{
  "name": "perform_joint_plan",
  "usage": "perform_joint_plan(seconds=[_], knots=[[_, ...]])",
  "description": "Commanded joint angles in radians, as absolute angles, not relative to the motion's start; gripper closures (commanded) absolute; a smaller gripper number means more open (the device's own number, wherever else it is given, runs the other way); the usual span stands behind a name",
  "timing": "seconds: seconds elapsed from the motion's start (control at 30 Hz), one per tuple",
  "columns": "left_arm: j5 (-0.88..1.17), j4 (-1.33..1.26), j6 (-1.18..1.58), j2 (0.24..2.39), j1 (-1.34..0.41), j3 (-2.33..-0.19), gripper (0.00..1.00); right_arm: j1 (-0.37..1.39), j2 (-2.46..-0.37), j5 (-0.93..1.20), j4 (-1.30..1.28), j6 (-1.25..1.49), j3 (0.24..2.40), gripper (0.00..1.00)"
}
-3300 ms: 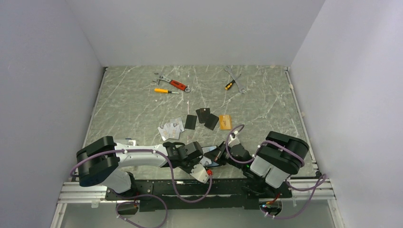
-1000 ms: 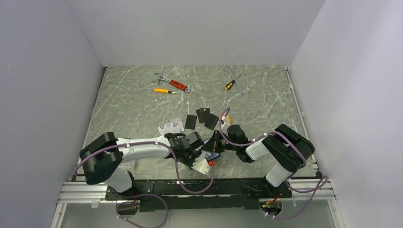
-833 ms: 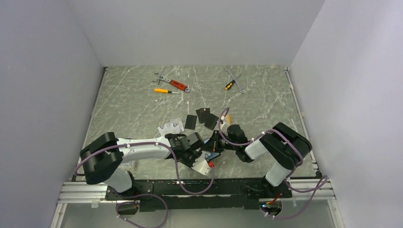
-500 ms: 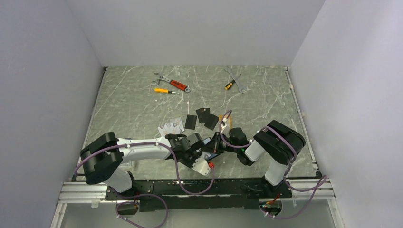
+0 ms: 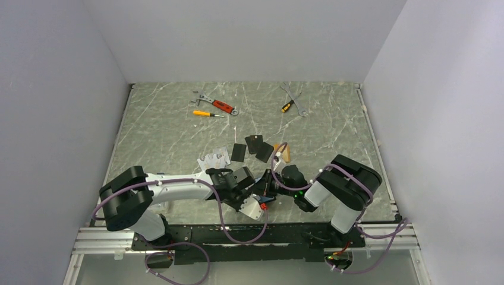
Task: Put the credit cards into the card holder
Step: Insert the credit card into the card holder.
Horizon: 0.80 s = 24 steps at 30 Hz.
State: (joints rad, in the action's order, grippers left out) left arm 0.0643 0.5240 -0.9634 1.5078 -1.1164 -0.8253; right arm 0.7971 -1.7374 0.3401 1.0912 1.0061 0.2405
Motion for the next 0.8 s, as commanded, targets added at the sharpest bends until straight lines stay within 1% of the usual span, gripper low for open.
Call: perform_joint_plan(seconds=[0.0, 0.03, 0.1, 0.17, 0.27, 0.37, 0.47, 0.77], knots=[[0.085, 0.496, -0.964, 1.494, -1.123, -0.799, 1.00, 0.815, -1.670, 0.244, 0.870, 0.965, 0.219, 0.83], [0.084, 0.496, -0.965, 1.491, -1.123, -0.798, 1.00, 0.816, -1.641, 0.219, 0.824, 0.959, 0.218, 0.80], [0.085, 0.498, -0.966, 1.487, -1.123, -0.795, 1.00, 0.817, -1.578, 0.173, 0.718, 0.940, 0.230, 0.66], [0.086, 0.498, -0.963, 1.483, -1.123, -0.792, 1.00, 0.820, -1.510, 0.132, 0.627, 0.923, 0.243, 0.57], [0.088, 0.494, -0.960, 1.477, -1.123, -0.786, 1.00, 0.828, -1.424, 0.077, 0.495, 0.898, 0.266, 0.50], [0.089, 0.488, -0.954, 1.475, -1.123, -0.785, 1.00, 0.853, -1.379, 0.033, 0.404, 0.880, 0.298, 0.48], [0.096, 0.487, -0.948, 1.478, -1.123, -0.789, 1.00, 0.889, -1.381, 0.002, 0.337, 0.873, 0.332, 0.48], [0.087, 0.473, -0.945, 1.471, -1.123, -0.781, 1.00, 1.002, -1.415, -0.084, 0.280, 0.885, 0.411, 0.48]])
